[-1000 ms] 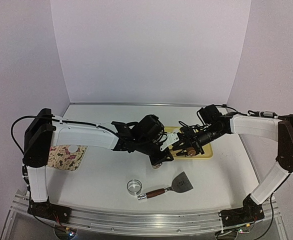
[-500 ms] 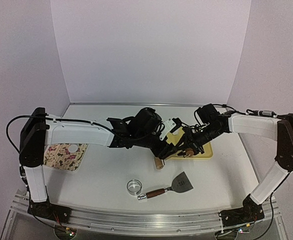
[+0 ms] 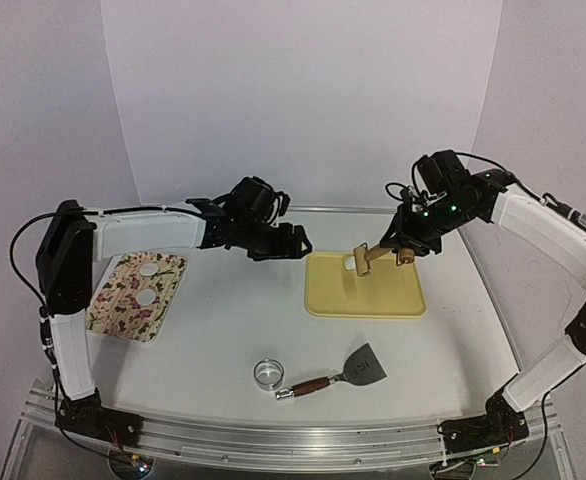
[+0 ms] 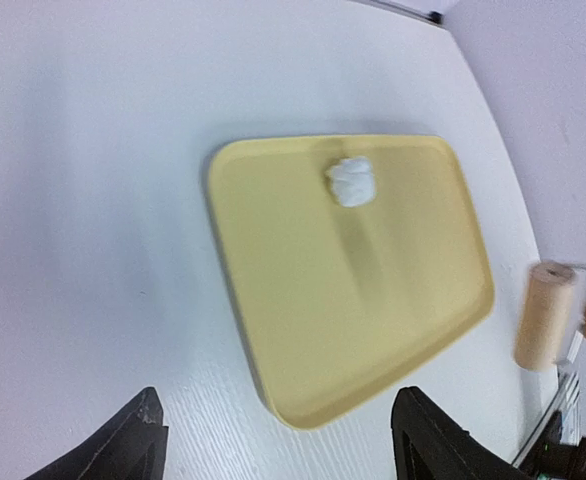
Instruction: Roll out the dumpling wrappers from the dough
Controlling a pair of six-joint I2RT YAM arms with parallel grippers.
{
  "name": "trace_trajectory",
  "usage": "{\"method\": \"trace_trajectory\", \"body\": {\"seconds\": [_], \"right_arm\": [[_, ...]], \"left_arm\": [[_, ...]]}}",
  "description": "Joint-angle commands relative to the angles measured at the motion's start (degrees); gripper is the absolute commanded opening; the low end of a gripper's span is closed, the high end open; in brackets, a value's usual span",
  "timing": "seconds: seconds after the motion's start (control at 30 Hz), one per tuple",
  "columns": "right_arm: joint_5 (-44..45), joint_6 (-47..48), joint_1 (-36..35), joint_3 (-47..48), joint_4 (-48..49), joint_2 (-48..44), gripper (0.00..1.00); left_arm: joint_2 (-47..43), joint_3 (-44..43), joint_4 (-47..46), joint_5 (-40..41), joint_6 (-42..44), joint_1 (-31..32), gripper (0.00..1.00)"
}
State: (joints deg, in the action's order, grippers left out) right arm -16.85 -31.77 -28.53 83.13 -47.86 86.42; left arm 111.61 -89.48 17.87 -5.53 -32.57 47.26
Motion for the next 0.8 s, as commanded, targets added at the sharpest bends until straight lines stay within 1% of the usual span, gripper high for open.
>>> {"method": "trace_trajectory", "body": {"seconds": [0.0, 0.13, 0.37, 0.5, 0.57, 0.77], "right_arm": [[5.39, 2.92, 0.02, 4.38, -3.99, 1.58, 0.0], [5.6, 3.25, 0.04, 5.15, -4.04, 2.32, 0.0], [5.63, 3.38, -0.02, 5.46, -3.91, 3.09, 0.0], [5.89, 3.56, 0.05, 4.97, -3.9, 3.06, 0.0], [6.16, 3.6, 0.0, 4.75, -3.91, 3.15, 0.0], [5.77, 3.98, -0.03, 5.28, -3.91, 4.34, 0.0]], "left_arm": [[8.33, -6.94, 5.06, -3.87, -5.66, -0.9, 0.74], [14.33, -12.59, 7.26, -4.97, -5.99, -1.44, 0.65], [21.61, -18.84, 7.47, -7.22, -5.38, -1.56, 0.53], [25.48, -24.35, 11.83, -5.82, -3.93, -1.53, 0.45], [26.41, -25.1, 12.2, -5.18, -3.57, -1.56, 0.41], [28.99, -27.21, 13.46, -3.87, -2.94, -1.54, 0.31]]}}
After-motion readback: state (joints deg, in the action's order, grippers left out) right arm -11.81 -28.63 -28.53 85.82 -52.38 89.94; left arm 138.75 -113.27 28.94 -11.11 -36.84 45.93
